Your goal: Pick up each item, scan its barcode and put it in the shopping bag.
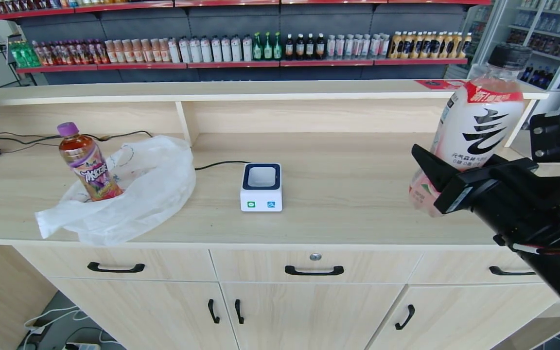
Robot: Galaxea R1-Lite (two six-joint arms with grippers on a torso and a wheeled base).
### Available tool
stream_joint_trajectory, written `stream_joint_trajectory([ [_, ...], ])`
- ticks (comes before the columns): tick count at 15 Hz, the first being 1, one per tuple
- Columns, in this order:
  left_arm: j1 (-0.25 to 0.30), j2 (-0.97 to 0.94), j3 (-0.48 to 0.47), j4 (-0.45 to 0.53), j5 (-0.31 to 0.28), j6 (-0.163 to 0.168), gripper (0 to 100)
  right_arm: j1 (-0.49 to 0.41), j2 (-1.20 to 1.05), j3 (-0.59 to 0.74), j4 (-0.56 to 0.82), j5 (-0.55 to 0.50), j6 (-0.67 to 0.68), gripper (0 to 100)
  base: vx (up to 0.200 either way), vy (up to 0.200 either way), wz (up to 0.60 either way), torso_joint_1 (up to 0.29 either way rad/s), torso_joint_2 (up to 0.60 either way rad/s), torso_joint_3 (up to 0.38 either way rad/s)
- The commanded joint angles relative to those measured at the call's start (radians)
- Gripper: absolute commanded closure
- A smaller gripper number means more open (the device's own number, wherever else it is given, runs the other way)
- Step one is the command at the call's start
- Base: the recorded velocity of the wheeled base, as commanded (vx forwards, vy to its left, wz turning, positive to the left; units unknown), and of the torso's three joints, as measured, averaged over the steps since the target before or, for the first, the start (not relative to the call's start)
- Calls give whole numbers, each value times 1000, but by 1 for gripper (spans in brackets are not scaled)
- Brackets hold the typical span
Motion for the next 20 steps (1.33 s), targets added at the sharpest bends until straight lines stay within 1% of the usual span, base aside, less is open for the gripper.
stream_joint_trajectory([
  [1, 0, 0, 0, 0, 1, -1, 0, -7, -8, 10, -1, 1, 0, 100, -200, 0, 0, 2, -2, 2],
  [2, 0, 0, 0, 0, 1, -1, 0, -7, -10, 21, -1, 2, 1, 100, -200, 0, 0, 17, 7, 2],
  [5, 0, 0, 0, 0, -1, 5, 0, -12, -17, 36, -4, 5, 7, 100, 0, 0, 0, 0, 0, 0],
  [9, 0, 0, 0, 0, -1, 6, 0, -39, -17, 37, -4, 12, 38, 100, 0, 200, 0, -9, -6, 5],
  [12, 0, 0, 0, 0, -1, 5, 0, -44, -17, 47, -4, 12, 66, 100, 0, 200, 0, 17, 4, 2],
  [15, 0, 0, 0, 0, 1, -3, 0, -44, -11, 11, 0, 16, 70, 100, 0, 200, 0, 1, 7, -1],
  [18, 0, 0, 0, 0, 1, -1, 0, -44, -11, 36, -6, 51, 69, 100, 0, 200, 0, 4, 2, -1],
  [20, 0, 0, 0, 0, 1, -1, 0, -44, -11, 30, -4, 98, 41, 100, 0, 200, 0, 5, 0, 2],
])
